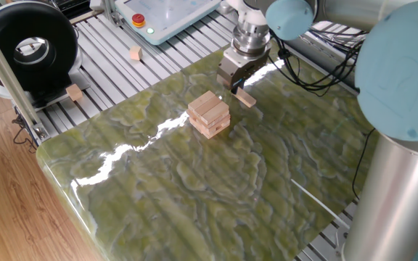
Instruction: Play Jenga
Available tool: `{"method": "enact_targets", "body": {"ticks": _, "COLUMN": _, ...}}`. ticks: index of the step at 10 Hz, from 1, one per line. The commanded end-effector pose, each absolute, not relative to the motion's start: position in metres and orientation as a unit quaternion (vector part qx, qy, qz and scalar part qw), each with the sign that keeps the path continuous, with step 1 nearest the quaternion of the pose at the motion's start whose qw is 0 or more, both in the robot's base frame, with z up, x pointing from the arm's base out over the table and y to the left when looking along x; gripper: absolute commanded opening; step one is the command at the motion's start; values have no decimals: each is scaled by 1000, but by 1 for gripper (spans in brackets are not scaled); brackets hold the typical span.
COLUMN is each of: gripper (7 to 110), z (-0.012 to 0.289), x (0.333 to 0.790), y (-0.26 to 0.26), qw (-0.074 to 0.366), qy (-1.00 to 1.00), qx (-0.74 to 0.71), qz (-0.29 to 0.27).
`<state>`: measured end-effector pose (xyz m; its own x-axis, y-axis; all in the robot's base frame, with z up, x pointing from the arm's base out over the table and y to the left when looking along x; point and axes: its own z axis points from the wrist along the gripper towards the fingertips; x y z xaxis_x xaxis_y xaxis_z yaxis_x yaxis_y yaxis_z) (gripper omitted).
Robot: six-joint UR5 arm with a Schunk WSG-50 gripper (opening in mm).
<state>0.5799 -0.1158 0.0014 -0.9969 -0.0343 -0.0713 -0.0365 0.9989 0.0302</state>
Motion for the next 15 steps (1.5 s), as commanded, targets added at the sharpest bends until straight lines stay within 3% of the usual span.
{"method": "enact_targets", "body": {"ticks": 1, "gripper": 22, "z": 2, "x": 573, "y": -118, "qw": 33, "qy": 999, "qx": -4, "qz": 20}}
{"method": "enact_targets", "body": {"ticks": 15, "gripper": 22, "z": -1, "x": 574, "y": -118, "qw": 35, "qy": 999, "qx": 1, "qz": 22}}
